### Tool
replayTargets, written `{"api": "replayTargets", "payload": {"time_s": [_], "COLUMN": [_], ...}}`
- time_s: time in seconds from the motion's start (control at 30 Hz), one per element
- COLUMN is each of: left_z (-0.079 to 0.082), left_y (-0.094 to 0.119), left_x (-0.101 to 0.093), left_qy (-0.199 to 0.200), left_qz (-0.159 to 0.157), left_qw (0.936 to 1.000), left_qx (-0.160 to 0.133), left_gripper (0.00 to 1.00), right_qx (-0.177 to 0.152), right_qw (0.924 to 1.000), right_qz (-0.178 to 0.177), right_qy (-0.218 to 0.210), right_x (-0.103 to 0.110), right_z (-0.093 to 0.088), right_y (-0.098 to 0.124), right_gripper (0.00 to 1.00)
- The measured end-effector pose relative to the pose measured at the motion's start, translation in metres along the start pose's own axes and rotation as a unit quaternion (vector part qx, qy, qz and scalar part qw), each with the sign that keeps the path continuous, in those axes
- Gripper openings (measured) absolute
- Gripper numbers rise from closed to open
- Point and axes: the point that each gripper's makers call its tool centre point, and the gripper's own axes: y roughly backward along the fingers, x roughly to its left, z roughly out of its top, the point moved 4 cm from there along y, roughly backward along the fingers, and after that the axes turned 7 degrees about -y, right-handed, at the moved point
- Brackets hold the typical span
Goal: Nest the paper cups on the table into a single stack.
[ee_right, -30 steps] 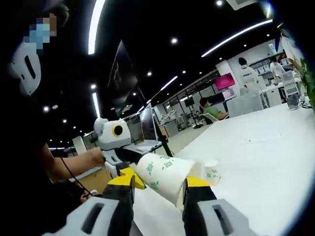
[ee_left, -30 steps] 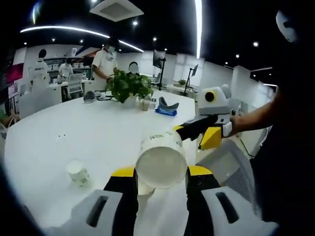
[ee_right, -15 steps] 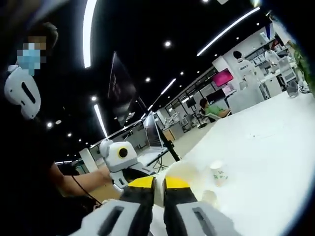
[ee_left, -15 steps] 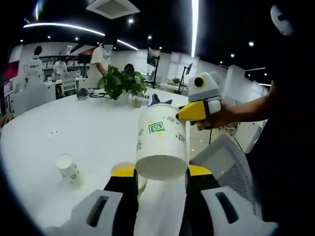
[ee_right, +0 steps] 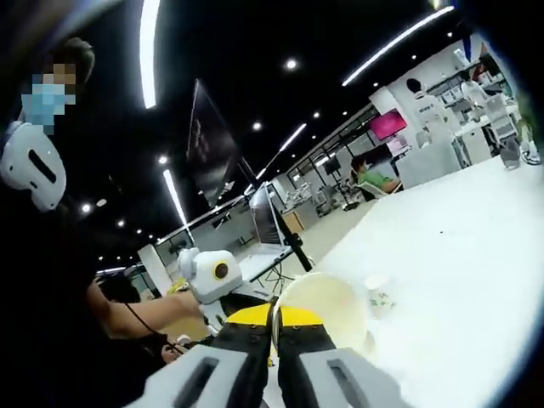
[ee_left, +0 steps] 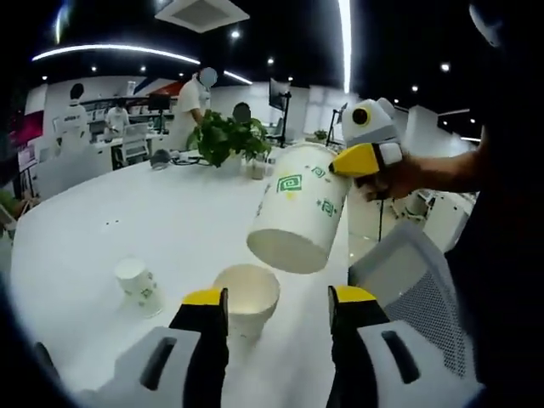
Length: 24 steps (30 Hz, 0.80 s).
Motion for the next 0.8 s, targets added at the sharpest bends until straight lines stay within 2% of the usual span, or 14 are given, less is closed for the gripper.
{"api": "replayTargets", "payload": {"time_s": [0.03,0.17,0.3,0.4,0.6,0.67,0.7,0.8], "left_z": [0.001,0.0,-0.002,-0.005,-0.009,-0.008,-0.008,-0.01], "left_y": [0.001,0.004,0.007,0.009,0.014,0.016,0.017,0.019], "left_x": [0.001,0.003,0.003,0.001,-0.003,-0.005,-0.005,-0.004], "left_qy": [-0.003,-0.01,-0.008,-0.008,-0.007,-0.005,-0.006,-0.008], "left_qz": [0.005,0.016,0.029,0.036,0.047,0.05,0.054,0.062], "left_qw": [1.0,0.9998,0.9995,0.9993,0.9987,0.9984,0.9981,0.9977], "left_qx": [-0.001,-0.003,-0.01,-0.011,-0.016,-0.025,-0.028,-0.024], "left_gripper": [0.58,0.62,0.74,0.78,0.87,0.9,0.91,0.94], "right_qx": [0.011,0.042,0.067,0.094,0.129,0.149,0.151,0.176], "right_qw": [0.9999,0.9978,0.9933,0.9875,0.9791,0.973,0.9724,0.9653], "right_qz": [-0.009,-0.027,-0.043,-0.056,-0.07,-0.081,-0.085,-0.089], "right_qy": [0.006,0.045,0.083,0.113,0.141,0.156,0.156,0.172], "right_x": [-0.002,-0.006,-0.009,-0.015,-0.025,-0.032,-0.033,-0.038], "right_z": [-0.001,-0.004,-0.006,-0.011,-0.016,-0.02,-0.021,-0.027], "right_y": [0.0,-0.004,-0.01,-0.015,-0.023,-0.025,-0.028,-0.033], "right_gripper": [0.0,0.0,0.0,0.0,0.0,0.0,0.0,0.0]}}
